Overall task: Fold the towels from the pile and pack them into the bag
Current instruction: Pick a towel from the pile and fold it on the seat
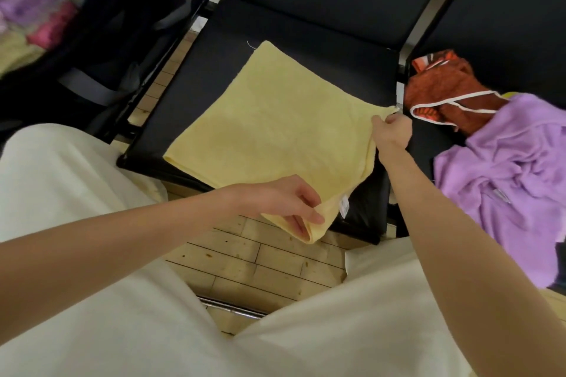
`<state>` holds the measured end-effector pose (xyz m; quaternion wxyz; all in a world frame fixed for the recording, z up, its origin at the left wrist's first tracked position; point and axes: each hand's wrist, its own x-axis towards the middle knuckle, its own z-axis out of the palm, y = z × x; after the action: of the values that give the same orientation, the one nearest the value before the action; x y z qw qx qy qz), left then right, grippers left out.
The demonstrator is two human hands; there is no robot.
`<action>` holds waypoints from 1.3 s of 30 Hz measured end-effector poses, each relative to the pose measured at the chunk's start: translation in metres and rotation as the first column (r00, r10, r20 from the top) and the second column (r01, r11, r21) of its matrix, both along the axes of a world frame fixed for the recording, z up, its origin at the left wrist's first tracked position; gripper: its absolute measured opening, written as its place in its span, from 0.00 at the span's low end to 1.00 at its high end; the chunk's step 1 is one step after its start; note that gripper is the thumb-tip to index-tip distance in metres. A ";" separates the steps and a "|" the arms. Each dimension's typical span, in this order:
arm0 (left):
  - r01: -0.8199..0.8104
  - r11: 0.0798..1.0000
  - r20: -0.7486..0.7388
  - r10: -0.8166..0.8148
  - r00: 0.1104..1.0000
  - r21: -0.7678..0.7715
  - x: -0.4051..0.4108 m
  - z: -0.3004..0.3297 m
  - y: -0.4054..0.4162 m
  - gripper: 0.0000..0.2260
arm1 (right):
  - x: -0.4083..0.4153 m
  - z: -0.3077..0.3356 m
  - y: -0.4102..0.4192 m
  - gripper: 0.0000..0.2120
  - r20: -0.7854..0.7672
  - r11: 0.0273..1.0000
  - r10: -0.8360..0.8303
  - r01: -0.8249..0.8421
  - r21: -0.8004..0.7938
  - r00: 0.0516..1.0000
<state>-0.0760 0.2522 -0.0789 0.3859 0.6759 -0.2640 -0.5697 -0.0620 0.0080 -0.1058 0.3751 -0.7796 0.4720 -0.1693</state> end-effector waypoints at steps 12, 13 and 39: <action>-0.339 0.941 0.101 0.336 0.936 0.016 0.065 0.026 0.097 0.03 | 0.119 0.023 0.088 0.07 0.339 0.931 0.019 -0.141 0.337 0.940; -0.366 0.930 0.128 0.360 0.924 0.026 0.073 0.027 0.107 0.04 | 0.129 0.023 0.097 0.07 0.346 0.927 0.021 -0.148 0.345 0.938; -0.018 0.967 0.859 -0.217 0.464 0.255 0.096 0.007 0.153 0.14 | -0.007 0.007 0.199 0.09 -0.274 0.398 0.858 -0.900 -0.177 0.434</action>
<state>0.0203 0.4048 -0.0718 0.0806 0.8948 -0.3967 -0.1884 -0.0689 0.2074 -0.0987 0.2520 -0.9668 -0.0175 0.0400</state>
